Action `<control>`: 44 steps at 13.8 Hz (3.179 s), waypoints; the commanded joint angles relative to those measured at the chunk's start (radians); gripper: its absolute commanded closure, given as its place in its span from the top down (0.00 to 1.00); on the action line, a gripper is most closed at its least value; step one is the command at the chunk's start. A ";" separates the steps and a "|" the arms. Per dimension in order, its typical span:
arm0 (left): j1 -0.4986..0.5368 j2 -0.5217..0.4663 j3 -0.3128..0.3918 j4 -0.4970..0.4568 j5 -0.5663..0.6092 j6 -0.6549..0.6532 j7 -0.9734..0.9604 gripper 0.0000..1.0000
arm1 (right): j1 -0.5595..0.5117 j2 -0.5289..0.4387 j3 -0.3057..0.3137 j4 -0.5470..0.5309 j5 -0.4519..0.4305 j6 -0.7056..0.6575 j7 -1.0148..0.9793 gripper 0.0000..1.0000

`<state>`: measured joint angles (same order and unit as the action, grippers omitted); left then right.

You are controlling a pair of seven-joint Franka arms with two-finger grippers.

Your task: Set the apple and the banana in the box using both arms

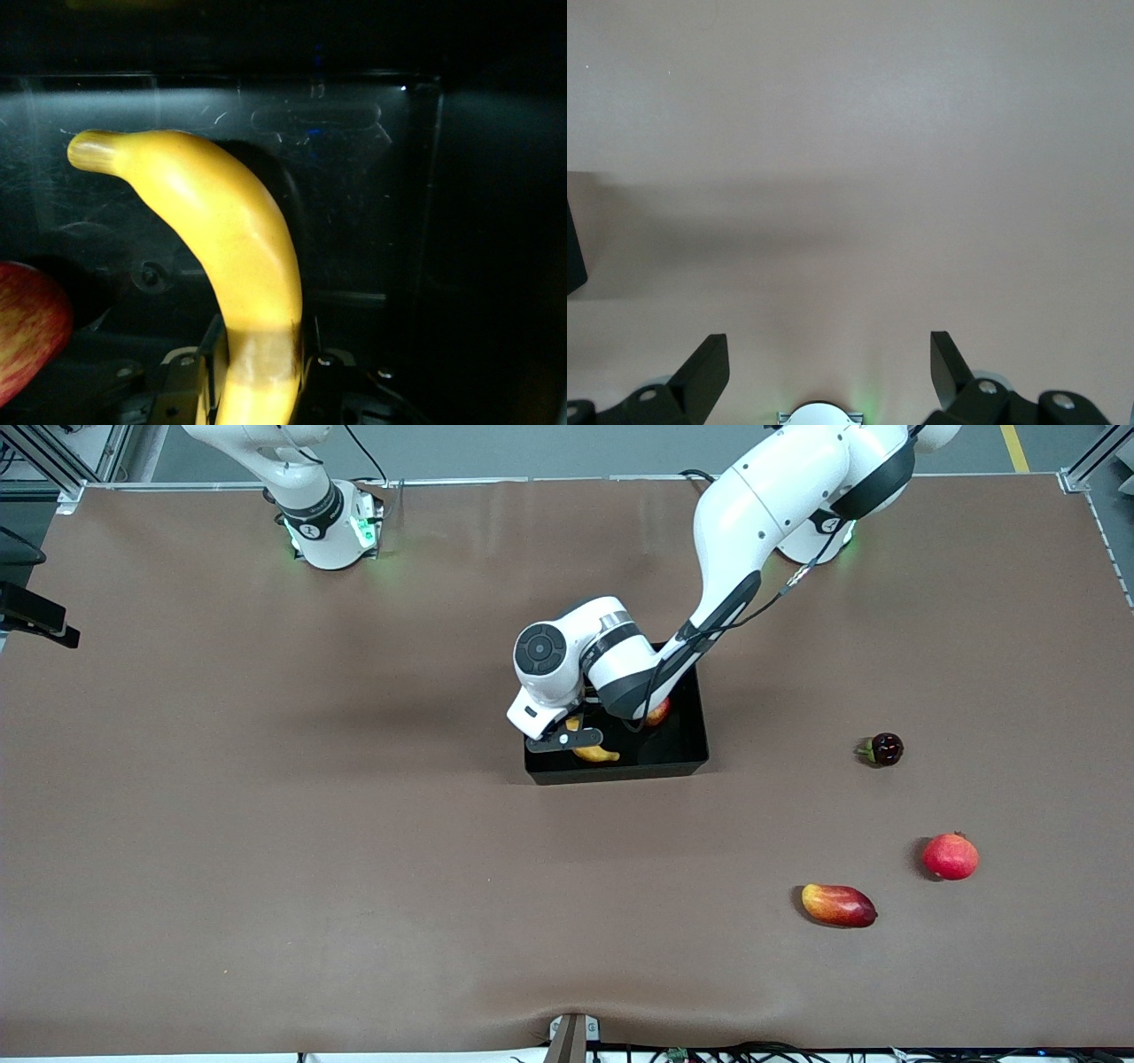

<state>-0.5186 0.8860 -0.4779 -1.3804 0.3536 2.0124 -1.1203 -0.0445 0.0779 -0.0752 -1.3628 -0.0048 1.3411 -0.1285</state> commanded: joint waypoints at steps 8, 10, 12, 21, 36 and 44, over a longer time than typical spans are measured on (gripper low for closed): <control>-0.031 -0.042 0.053 0.029 0.007 -0.015 -0.015 1.00 | 0.009 -0.020 0.000 -0.025 -0.017 0.012 0.000 1.00; 0.018 -0.111 0.051 0.032 0.010 -0.073 -0.007 1.00 | 0.009 -0.020 0.000 -0.025 -0.017 0.012 0.000 1.00; 0.086 -0.218 0.050 0.029 0.010 -0.153 0.017 1.00 | 0.009 -0.018 0.000 -0.025 -0.017 0.010 0.000 1.00; 0.389 -0.476 0.048 0.027 0.008 -0.400 0.214 1.00 | 0.008 -0.018 0.000 -0.025 -0.017 0.010 0.000 1.00; 0.545 -0.777 0.321 -0.051 -0.185 -0.494 0.802 1.00 | 0.005 -0.018 -0.001 -0.025 -0.017 0.007 0.000 1.00; 0.540 -0.986 0.433 -0.224 -0.265 -0.509 0.942 1.00 | 0.002 -0.018 -0.001 -0.025 -0.017 0.007 0.000 1.00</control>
<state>0.0271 -0.0297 -0.0516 -1.5294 0.1088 1.5035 -0.1929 -0.0440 0.0775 -0.0765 -1.3725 -0.0048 1.3448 -0.1285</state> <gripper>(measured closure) 0.000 0.000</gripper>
